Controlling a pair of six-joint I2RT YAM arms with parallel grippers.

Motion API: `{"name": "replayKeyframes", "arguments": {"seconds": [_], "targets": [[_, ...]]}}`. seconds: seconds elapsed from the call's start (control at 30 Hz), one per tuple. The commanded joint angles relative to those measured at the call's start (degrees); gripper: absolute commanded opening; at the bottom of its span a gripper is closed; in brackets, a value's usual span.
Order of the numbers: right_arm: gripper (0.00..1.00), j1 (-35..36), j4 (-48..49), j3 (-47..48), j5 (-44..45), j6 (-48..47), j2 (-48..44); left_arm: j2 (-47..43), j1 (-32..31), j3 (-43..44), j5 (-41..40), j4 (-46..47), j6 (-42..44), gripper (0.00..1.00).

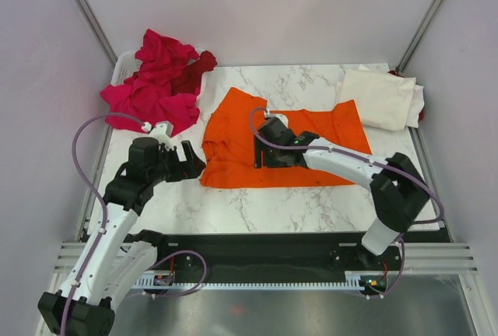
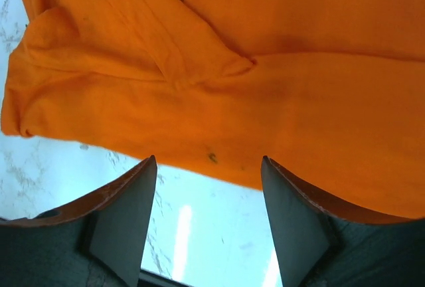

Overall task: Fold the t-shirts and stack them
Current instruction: Fold the tshirt

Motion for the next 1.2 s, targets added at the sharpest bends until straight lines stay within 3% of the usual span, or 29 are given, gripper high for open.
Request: {"name": "replayKeyframes", "arguments": {"seconds": [0.0, 0.37, 1.17], "targets": [[0.72, 1.51, 1.3, 5.95, 1.99, 1.18, 6.75, 0.13, 0.01, -0.78, -1.22, 2.0, 0.66, 1.0], [0.66, 2.93, 1.65, 15.62, 1.11, 1.89, 18.7, 0.66, 0.01, -0.78, -0.95, 2.18, 0.93, 1.0], [0.49, 6.79, -4.77, 24.51, 13.24, -1.63, 28.21, 1.71, 0.01, -0.69, -0.6, 2.44, 1.28, 1.0]]}}
